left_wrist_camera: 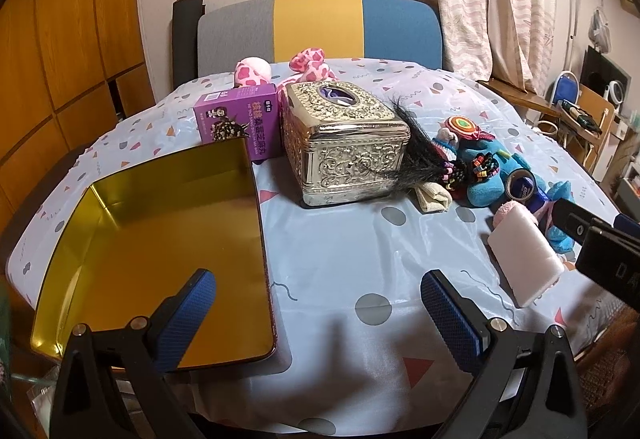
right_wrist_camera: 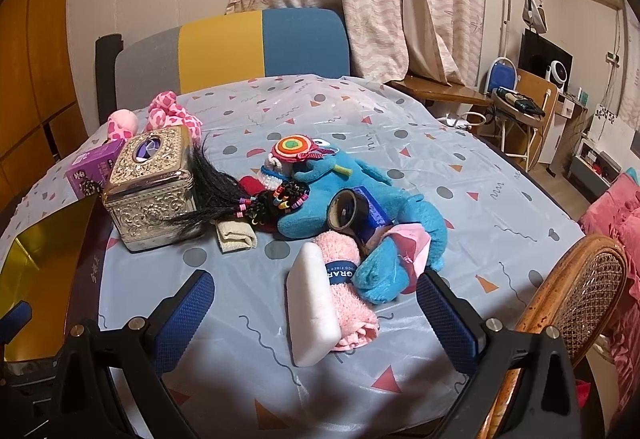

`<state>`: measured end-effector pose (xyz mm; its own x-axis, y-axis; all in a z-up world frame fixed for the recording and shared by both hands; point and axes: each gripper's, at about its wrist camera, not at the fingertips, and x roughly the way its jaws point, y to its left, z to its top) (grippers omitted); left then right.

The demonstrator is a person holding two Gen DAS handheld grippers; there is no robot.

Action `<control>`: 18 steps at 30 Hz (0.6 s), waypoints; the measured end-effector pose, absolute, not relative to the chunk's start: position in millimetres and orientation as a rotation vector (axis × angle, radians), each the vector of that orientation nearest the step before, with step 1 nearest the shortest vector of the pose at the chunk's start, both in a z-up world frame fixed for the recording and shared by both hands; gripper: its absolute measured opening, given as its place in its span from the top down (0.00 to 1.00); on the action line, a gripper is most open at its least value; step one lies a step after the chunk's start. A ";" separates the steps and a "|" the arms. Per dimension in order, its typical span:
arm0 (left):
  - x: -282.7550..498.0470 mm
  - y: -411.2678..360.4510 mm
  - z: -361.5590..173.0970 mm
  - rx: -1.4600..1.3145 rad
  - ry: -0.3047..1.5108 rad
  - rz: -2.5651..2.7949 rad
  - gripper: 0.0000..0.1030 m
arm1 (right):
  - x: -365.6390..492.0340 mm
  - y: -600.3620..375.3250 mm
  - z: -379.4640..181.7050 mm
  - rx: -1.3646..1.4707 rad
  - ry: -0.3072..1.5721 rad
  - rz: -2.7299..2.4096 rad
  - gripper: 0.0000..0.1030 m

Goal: Organize soft objects

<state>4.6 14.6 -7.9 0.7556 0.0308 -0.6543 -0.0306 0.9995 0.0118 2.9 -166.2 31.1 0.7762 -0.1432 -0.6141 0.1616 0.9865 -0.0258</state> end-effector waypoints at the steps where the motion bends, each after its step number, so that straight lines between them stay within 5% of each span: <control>1: 4.8 14.7 -8.1 0.001 0.713 0.032 0.00 | 3.0 -167.1 32.0 0.029 0.659 -0.168 0.00; 18: 3.9 9.4 -7.9 0.014 0.717 0.021 0.00 | 2.9 -195.0 40.7 0.071 0.637 -0.222 0.00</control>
